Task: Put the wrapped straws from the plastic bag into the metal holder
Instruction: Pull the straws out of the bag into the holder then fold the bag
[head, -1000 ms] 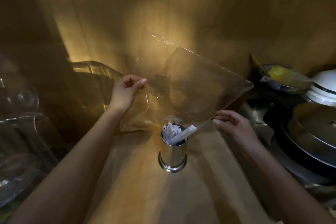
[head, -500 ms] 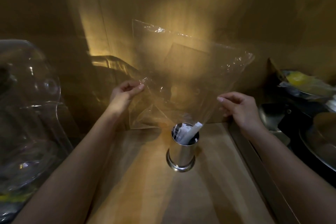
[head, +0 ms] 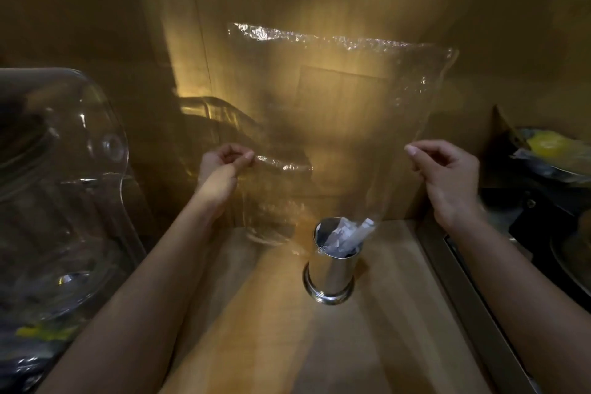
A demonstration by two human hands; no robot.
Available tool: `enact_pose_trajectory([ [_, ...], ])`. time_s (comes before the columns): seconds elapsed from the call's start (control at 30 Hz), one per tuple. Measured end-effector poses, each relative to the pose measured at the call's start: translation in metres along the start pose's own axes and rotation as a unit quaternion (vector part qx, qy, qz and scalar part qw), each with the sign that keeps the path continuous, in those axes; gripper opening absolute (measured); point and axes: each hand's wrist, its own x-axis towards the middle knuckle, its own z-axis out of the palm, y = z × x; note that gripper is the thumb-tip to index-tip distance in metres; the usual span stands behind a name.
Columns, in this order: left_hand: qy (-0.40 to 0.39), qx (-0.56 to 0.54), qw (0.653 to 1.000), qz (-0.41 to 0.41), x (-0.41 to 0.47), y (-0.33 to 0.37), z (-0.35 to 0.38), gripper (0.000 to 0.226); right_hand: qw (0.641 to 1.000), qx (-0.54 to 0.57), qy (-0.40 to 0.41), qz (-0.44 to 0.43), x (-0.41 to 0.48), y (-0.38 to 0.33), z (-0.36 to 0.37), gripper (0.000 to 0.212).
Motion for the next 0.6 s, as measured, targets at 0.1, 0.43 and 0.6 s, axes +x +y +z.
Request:
enact_pose_trajectory([
  [0.1, 0.023, 0.02, 0.999, 0.036, 0.002, 0.007, 0.008, 0.022, 0.999, 0.019, 0.032, -0.021, 0.001, 0.002, 0.0, 0.021],
  [0.43, 0.028, 0.031, 0.994, 0.098, 0.0, 0.02, 0.015, 0.012, 0.999, 0.015, -0.043, 0.029, -0.004, 0.006, -0.004, 0.016],
  [0.6, -0.068, 0.039, 0.997, -0.005, -0.004, 0.015, 0.014, 0.021, 0.997, -0.01, -0.062, 0.054, -0.009, 0.013, -0.006, 0.01],
])
